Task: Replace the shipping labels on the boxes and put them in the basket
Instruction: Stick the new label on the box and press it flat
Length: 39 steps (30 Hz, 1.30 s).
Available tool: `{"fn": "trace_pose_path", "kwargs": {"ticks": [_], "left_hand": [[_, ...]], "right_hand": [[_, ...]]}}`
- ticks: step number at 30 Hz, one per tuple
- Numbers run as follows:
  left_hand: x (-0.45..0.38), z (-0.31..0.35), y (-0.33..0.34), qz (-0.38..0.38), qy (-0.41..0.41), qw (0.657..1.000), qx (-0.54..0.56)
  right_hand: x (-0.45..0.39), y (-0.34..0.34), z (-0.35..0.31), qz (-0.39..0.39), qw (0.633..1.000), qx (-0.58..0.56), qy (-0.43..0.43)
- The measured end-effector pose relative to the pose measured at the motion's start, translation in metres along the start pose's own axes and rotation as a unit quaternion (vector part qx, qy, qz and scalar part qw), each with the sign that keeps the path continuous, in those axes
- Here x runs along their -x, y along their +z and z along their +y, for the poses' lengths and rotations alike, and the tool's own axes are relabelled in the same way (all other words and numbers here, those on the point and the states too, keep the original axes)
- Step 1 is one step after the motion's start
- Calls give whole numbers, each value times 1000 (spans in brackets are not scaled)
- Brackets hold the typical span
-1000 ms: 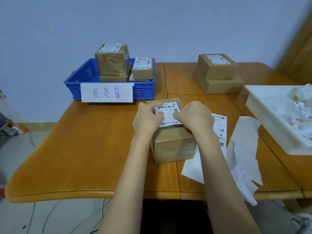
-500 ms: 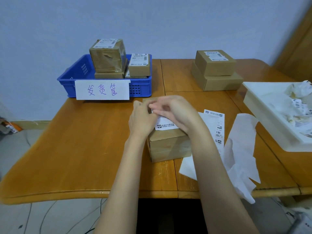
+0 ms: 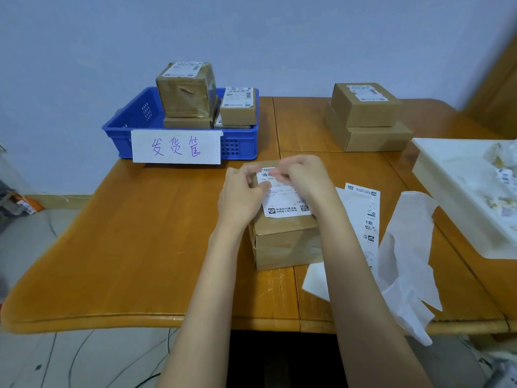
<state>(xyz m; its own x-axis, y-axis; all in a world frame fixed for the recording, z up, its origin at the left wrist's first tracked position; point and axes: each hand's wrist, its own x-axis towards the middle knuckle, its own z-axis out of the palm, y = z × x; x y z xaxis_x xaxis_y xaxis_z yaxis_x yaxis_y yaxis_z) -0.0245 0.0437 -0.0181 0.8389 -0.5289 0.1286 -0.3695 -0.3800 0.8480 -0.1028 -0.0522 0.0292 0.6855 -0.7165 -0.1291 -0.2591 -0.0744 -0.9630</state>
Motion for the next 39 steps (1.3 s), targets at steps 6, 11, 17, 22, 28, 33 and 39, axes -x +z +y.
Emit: {"fn": "trace_pose_path", "kwargs": {"ticks": [6,11,17,22,28,33,39], "left_hand": [[4,-3,-2,7,-14,990,141],[7,-13,3,17,-55,971,230],[12,-17,16,94,-18,973,212],[10,-19,16,105,-4,979,175],[11,-13,9,67,-45,972,219],[19,-11,10,36,-127,970,207],[25,-7,4,27,-142,975,170]], "right_hand": [[-1,0,12,125,961,179,-172],[-10,13,18,72,883,452,-108],[-6,6,20,-9,856,509,-92],[16,-9,17,-95,864,488,-72],[38,-38,16,-163,948,273,-26],[39,-44,35,-107,980,165,35],[39,-63,49,-129,987,-53,80]]}}
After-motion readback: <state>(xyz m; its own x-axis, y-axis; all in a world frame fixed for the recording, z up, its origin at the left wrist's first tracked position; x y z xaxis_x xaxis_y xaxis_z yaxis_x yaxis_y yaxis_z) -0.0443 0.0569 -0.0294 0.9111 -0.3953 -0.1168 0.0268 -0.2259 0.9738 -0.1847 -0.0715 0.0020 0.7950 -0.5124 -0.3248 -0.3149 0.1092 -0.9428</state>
